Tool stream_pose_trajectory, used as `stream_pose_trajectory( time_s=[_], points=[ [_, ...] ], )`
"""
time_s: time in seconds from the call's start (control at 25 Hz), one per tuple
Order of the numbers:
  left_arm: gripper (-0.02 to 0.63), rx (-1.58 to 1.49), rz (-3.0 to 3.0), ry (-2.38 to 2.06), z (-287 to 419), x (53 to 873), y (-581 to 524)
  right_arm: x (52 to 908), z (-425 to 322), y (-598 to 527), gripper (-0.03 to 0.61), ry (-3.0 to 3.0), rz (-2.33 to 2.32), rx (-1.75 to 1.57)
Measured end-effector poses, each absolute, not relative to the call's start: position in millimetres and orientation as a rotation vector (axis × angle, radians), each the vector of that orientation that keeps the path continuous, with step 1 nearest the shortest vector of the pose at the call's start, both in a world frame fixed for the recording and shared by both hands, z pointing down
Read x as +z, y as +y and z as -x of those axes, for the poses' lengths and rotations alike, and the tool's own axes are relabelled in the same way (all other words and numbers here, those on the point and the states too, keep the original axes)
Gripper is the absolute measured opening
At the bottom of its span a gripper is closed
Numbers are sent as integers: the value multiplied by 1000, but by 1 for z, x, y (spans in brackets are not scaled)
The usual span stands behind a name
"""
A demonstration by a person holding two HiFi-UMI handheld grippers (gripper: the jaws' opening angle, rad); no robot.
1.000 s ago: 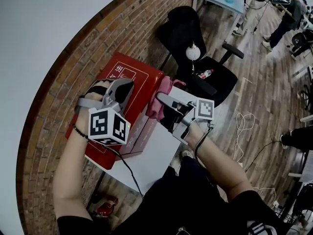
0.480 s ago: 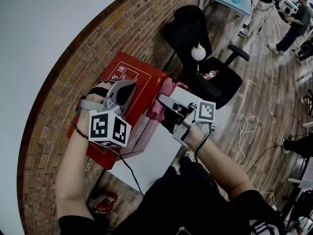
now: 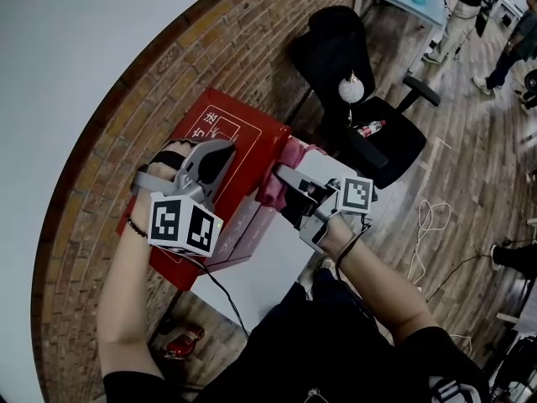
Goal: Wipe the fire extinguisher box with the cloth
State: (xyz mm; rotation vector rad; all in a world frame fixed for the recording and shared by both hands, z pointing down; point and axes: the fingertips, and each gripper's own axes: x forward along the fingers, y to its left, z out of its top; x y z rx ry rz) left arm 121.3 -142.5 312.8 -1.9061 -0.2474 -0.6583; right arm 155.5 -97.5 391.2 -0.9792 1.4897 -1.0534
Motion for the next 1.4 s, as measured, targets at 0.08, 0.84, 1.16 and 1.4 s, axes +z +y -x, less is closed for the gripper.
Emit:
stream_pose_trajectory(
  time_s=[0.08, 0.84, 1.16, 1.4],
  points=[
    [31, -659, 1906, -247, -121, 313, -143, 398, -156, -98, 100, 1476, 977, -1068],
    [31, -660, 1911, -245, -122, 313, -143, 441, -162, -102, 100, 1476, 988, -1121],
    [31, -660, 1911, -244, -122, 313, -143, 459, -164, -103, 100, 1476, 1007, -1139],
    [31, -659, 1912, -244, -122, 312, -144, 475, -167, -104, 100, 1459, 1033, -1161]
  ],
)
